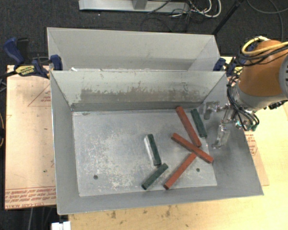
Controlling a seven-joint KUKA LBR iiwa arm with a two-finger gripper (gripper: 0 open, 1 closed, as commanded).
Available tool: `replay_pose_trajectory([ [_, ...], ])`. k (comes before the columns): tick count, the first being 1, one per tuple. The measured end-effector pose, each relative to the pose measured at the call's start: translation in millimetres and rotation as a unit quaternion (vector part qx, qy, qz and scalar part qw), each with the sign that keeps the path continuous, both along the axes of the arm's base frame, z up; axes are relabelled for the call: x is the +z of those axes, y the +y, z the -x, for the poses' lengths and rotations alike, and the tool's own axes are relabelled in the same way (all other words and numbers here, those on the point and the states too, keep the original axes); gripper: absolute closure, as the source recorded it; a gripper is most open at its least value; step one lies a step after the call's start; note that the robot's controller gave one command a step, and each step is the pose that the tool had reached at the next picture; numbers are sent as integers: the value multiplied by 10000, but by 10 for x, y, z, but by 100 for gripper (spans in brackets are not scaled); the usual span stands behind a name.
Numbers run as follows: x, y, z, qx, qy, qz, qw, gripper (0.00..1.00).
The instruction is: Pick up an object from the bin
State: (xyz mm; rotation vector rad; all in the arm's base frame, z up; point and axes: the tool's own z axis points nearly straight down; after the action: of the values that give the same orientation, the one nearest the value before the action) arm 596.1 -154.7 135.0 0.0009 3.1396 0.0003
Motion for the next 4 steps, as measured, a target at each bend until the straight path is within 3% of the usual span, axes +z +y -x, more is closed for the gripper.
replay_pose_trajectory([
  [1, -427, 86, 305, -202, -23, 2, 9998, 0],
  [2, -649, 147, 421, -148, 5, 1, 9999, 100],
  [3, -649, 148, 421, -148, 5, 1, 9999, 100],
  [4, -221, 197, 408, -58, 40, -9, 10000, 100],
])
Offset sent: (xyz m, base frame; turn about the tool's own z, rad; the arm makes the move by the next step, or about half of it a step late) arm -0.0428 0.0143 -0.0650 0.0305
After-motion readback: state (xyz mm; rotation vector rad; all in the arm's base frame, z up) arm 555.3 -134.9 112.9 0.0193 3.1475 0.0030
